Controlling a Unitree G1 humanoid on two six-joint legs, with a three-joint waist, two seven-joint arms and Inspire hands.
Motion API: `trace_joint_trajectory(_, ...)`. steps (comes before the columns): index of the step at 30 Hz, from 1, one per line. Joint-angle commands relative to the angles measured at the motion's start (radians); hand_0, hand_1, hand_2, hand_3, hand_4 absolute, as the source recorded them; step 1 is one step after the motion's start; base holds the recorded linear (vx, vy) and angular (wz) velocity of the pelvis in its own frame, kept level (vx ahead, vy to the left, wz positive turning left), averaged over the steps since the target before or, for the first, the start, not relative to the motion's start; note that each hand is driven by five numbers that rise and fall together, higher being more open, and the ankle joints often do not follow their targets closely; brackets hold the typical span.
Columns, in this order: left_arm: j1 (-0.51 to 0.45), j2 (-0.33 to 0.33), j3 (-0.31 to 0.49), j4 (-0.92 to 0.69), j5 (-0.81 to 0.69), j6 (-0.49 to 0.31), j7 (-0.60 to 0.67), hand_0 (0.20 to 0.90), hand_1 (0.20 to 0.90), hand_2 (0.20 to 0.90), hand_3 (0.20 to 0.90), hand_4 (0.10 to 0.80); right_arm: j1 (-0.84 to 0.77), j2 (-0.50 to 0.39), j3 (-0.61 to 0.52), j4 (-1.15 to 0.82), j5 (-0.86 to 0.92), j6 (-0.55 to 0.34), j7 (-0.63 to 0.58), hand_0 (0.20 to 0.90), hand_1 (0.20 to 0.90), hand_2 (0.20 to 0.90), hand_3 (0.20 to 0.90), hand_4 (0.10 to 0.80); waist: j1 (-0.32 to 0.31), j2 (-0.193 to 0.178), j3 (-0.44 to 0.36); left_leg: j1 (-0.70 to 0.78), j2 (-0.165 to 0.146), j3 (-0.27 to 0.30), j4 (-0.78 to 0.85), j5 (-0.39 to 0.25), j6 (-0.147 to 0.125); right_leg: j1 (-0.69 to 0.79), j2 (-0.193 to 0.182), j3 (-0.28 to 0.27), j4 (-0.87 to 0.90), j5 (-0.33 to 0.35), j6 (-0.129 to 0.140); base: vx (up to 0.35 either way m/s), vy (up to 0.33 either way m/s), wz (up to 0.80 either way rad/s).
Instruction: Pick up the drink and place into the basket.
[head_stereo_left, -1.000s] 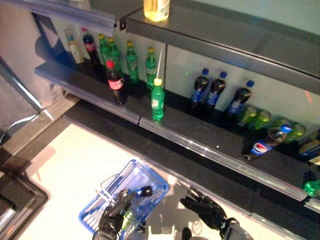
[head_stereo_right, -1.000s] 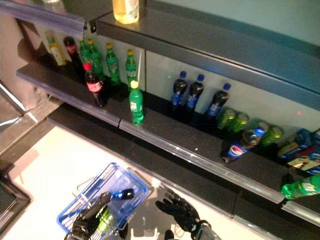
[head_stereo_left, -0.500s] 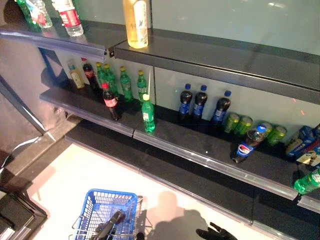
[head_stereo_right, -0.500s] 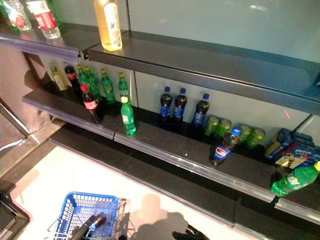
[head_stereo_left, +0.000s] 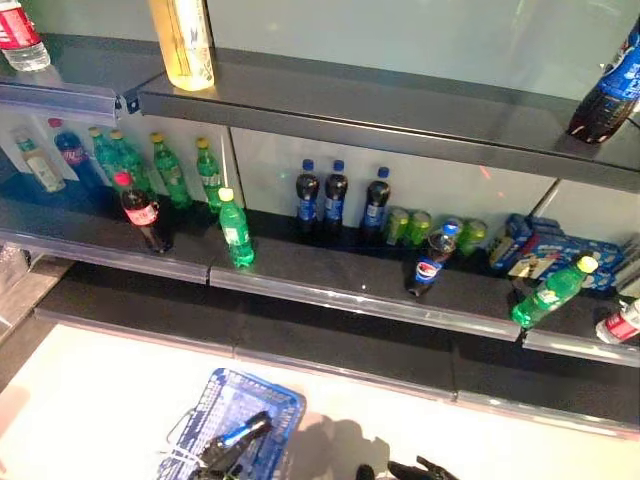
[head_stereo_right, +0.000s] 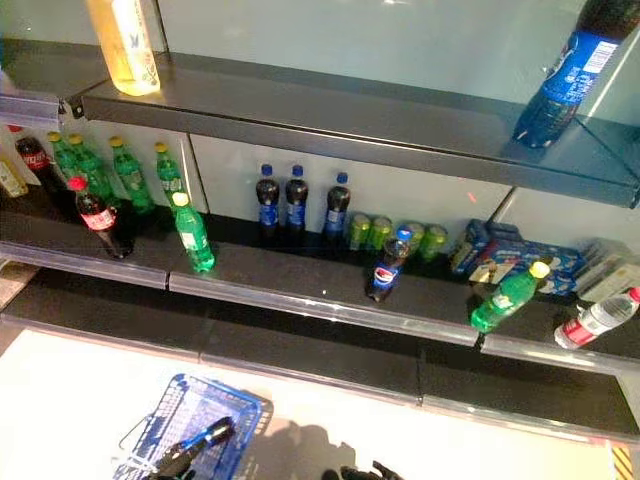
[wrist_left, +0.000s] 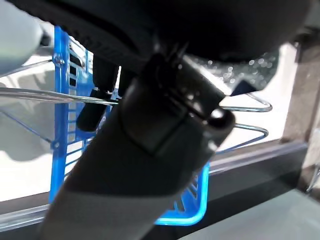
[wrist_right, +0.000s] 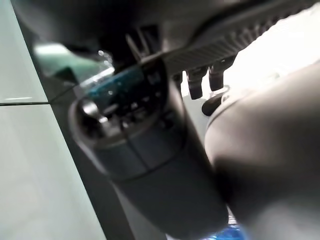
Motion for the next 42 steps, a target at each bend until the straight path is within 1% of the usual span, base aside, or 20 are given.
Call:
trace_joint_trajectory(1, 0.003, 0.068, -0.01, -0.004, 0.092, -0.072, 0.016, 0.3, 0.3, 0.3, 0.2, 0.1, -0.021, -0.006, 0.012, 0.018, -0.056, -0.011, -0.022, 0.9, 0.9, 0.9, 0.9, 0.8, 0.015, 0.047, -0.005, -0.021, -0.039, -0.029, 0.026, -0.019, 0.037, 0.039, -0.065, 0.012, -0.023, 0.085, 0.03, -0.099, -0.454, 0.06)
trace_joint_trajectory(4, 0.009, 0.089, 0.024, -0.012, 0.055, -0.054, 0.03, 0.3, 0.3, 0.3, 0.2, 0.1, -0.045, -0.024, 0.05, 0.014, -0.195, 0.009, -0.022, 0.9, 0.9, 0.9, 0.9, 0.8, 0.023, 0.049, 0.0, -0.009, 0.024, 0.016, 0.034, -0.028, 0.003, 0.043, -0.084, -0.042, -0.03, 0.069, 0.038, -0.053, -0.523, -0.22)
trace_joint_trajectory(7, 0.02, 0.085, 0.059, -0.043, -0.018, -0.051, 0.048, 0.3, 0.3, 0.3, 0.2, 0.1, -0.054, -0.05, 0.097, 0.005, -0.202, 0.037, 0.003, 0.9, 0.9, 0.9, 0.9, 0.8, 0.032, 0.024, 0.013, -0.025, 0.108, 0.058, 0.102, -0.029, -0.032, 0.05, -0.037, -0.05, -0.028, 0.041, -0.001, 0.002, -0.613, -0.78)
trace_joint_trajectory(10, 0.015, 0.071, 0.071, -0.056, -0.014, -0.049, 0.066, 0.3, 0.3, 0.3, 0.2, 0.1, -0.052, -0.055, 0.104, -0.007, -0.179, 0.041, -0.009, 0.9, 0.9, 0.9, 0.9, 0.8, 0.042, 0.004, 0.033, -0.082, 0.14, 0.093, 0.205, 0.029, -0.042, 0.069, -0.006, -0.085, -0.041, 0.038, -0.032, 0.002, -0.533, -0.44)
trace_joint_trajectory(11, 0.011, 0.065, 0.066, -0.067, -0.018, -0.048, 0.065, 0.3, 0.3, 0.3, 0.2, 0.1, -0.039, -0.053, 0.099, -0.012, -0.157, 0.041, -0.015, 0.9, 0.9, 0.9, 0.9, 0.8, 0.048, -0.01, 0.049, -0.128, 0.122, 0.102, 0.273, 0.042, -0.028, 0.082, 0.006, -0.099, -0.054, 0.039, -0.049, -0.013, -0.408, -0.13)
trace_joint_trajectory(14, 0.015, 0.043, 0.054, -0.071, -0.059, -0.067, 0.054, 0.3, 0.3, 0.3, 0.2, 0.1, -0.048, -0.068, 0.107, 0.005, -0.174, 0.005, 0.001, 0.9, 0.9, 0.9, 0.9, 0.8, 0.076, -0.004, 0.06, -0.158, -0.049, 0.032, 0.299, -0.019, 0.018, 0.086, 0.036, -0.104, -0.063, 0.044, -0.059, 0.054, -0.341, -0.06)
trace_joint_trajectory(18, 0.026, 0.029, 0.069, -0.033, -0.12, -0.093, 0.038, 0.3, 0.3, 0.3, 0.2, 0.1, -0.079, -0.065, 0.12, 0.03, -0.188, 0.01, -0.001, 0.9, 0.9, 0.9, 0.9, 0.8, 0.108, 0.027, 0.051, -0.141, -0.16, -0.064, 0.168, -0.012, 0.039, 0.097, 0.097, -0.067, -0.069, 0.035, -0.061, 0.193, -0.194, -0.34)
trace_joint_trajectory(22, 0.029, 0.014, 0.074, -0.005, -0.163, -0.122, 0.028, 0.3, 0.3, 0.3, 0.2, 0.1, -0.109, -0.045, 0.146, 0.009, -0.194, 0.008, -0.011, 0.9, 0.9, 0.9, 0.9, 0.8, 0.165, 0.043, 0.056, -0.249, -0.217, -0.085, 0.12, 0.084, 0.027, 0.138, 0.165, -0.031, -0.027, -0.029, -0.079, 0.235, -0.175, -0.33)
trace_joint_trajectory(24, 0.026, 0.019, 0.088, 0.015, -0.176, -0.119, 0.031, 0.3, 0.3, 0.3, 0.2, 0.1, -0.13, -0.035, 0.158, 0.003, -0.178, 0.023, -0.019, 0.9, 0.9, 0.9, 0.9, 0.8, 0.171, 0.037, 0.053, -0.251, -0.214, -0.086, 0.144, 0.066, 0.039, 0.124, 0.188, -0.025, 0.049, -0.068, -0.088, 0.181, -0.155, -0.56)
trace_joint_trajectory(26, 0.022, 0.028, 0.108, 0.027, -0.166, -0.112, 0.044, 0.3, 0.3, 0.3, 0.2, 0.1, -0.138, -0.022, 0.166, -0.002, -0.163, 0.048, -0.025, 0.9, 0.9, 0.9, 0.9, 0.8, 0.179, 0.022, 0.049, -0.236, -0.226, -0.106, 0.141, 0.061, 0.057, 0.121, 0.196, -0.028, 0.157, -0.029, -0.057, 0.201, -0.158, -0.22)
trace_joint_trajectory(27, 0.018, 0.033, 0.116, 0.032, -0.166, -0.11, 0.048, 0.3, 0.3, 0.3, 0.2, 0.1, -0.137, -0.014, 0.168, -0.002, -0.168, 0.053, -0.022, 0.9, 0.9, 0.9, 0.9, 0.8, 0.179, 0.013, 0.05, -0.218, -0.222, -0.095, 0.131, 0.056, 0.07, 0.109, 0.196, -0.03, 0.239, 0.016, -0.029, 0.237, -0.176, -0.08)
trace_joint_trajectory(29, 0.008, 0.062, 0.118, 0.044, -0.164, -0.097, 0.023, 0.3, 0.3, 0.3, 0.2, 0.1, -0.118, -0.004, 0.179, 0.009, -0.217, 0.011, 0.0, 0.9, 0.9, 0.9, 0.9, 0.8, 0.159, 0.021, 0.049, -0.146, -0.162, -0.08, 0.101, 0.037, 0.089, 0.008, 0.215, -0.037, 0.568, 0.153, 0.05, 0.251, -0.201, -0.24)
trace_joint_trajectory(31, 0.003, 0.07, 0.107, 0.035, -0.176, -0.098, 0.018, 0.3, 0.3, 0.3, 0.2, 0.1, -0.114, -0.004, 0.185, 0.009, -0.204, 0.009, 0.0, 0.9, 0.9, 0.9, 0.9, 0.8, 0.145, 0.027, 0.051, -0.123, -0.143, -0.085, 0.099, 0.03, 0.089, -0.039, 0.196, -0.036, 0.619, 0.138, 0.047, 0.164, -0.183, -0.1)
trace_joint_trajectory(32, -0.01, 0.073, 0.085, 0.02, -0.202, -0.101, 0.007, 0.3, 0.3, 0.3, 0.2, 0.1, -0.112, -0.006, 0.187, 0.0, -0.184, 0.019, -0.004, 0.9, 0.9, 0.9, 0.9, 0.8, 0.136, 0.028, 0.05, -0.115, -0.134, -0.103, 0.111, 0.021, 0.087, -0.054, 0.118, -0.038, 0.536, 0.113, 0.029, 0.153, -0.213, 0.3)
trace_joint_trajectory(34, -0.026, 0.07, 0.079, -0.003, -0.196, -0.094, 0.012, 0.3, 0.3, 0.3, 0.2, 0.1, -0.111, -0.003, 0.181, -0.001, -0.185, 0.014, -0.012, 0.9, 0.9, 0.9, 0.9, 0.8, 0.131, 0.036, 0.049, -0.116, -0.124, -0.124, 0.12, 0.014, 0.082, -0.07, 0.045, -0.029, 0.459, 0.109, 0.015, 0.08, -0.332, 0.57)
trace_joint_trajectory(35, -0.071, 0.073, 0.042, -0.046, -0.187, -0.074, 0.029, 0.3, 0.3, 0.3, 0.2, 0.1, -0.12, 0.009, 0.182, 0.0, -0.158, -0.009, -0.041, 0.9, 0.9, 0.9, 0.9, 0.8, 0.115, 0.044, 0.058, -0.107, -0.113, -0.175, 0.128, -0.016, 0.074, -0.105, -0.073, 0.029, 0.291, 0.167, 0.015, 0.007, -0.681, 0.62)
trace_joint_trajectory(36, -0.098, 0.076, 0.027, -0.067, -0.168, -0.062, 0.031, 0.3, 0.3, 0.3, 0.2, 0.1, -0.126, 0.01, 0.179, -0.004, -0.133, -0.021, -0.052, 0.9, 0.9, 0.9, 0.9, 0.8, 0.098, 0.05, 0.063, -0.104, -0.098, -0.217, 0.135, -0.041, 0.063, -0.093, -0.098, 0.092, 0.171, 0.143, 0.013, -0.004, -0.651, 0.79)
trace_joint_trajectory(38, -0.109, 0.077, 0.022, -0.085, -0.162, -0.057, 0.037, 0.3, 0.3, 0.3, 0.2, 0.1, -0.131, 0.008, 0.178, -0.009, -0.137, -0.026, -0.052, 0.9, 0.9, 0.9, 0.9, 0.8, 0.087, 0.051, 0.068, -0.106, -0.087, -0.244, 0.149, -0.056, 0.053, -0.085, -0.11, 0.147, 0.146, 0.158, 0.02, -0.059, -0.466, 1.15)
trace_joint_trajectory(39, -0.114, 0.078, 0.009, -0.104, -0.163, -0.055, 0.044, 0.3, 0.3, 0.3, 0.2, 0.1, -0.136, 0.006, 0.19, -0.023, -0.127, -0.021, -0.058, 0.9, 0.9, 0.9, 0.9, 0.8, 0.077, 0.06, 0.075, -0.117, -0.046, -0.278, 0.168, -0.056, 0.039, -0.074, -0.074, 0.195, 0.192, 0.069, 0.028, -0.127, -0.57, 1.51)
trace_joint_trajectory(42, -0.1, 0.066, 0.016, -0.117, -0.186, -0.079, 0.021, 0.3, 0.3, 0.3, 0.2, 0.1, -0.14, -0.003, 0.222, -0.069, -0.122, 0.008, -0.049, 0.9, 0.9, 0.9, 0.9, 0.8, 0.095, 0.031, 0.077, -0.138, 0.035, -0.284, 0.16, -0.022, -0.009, -0.019, -0.041, 0.112, 0.13, -0.028, 0.007, -0.168, -0.599, 1.02)
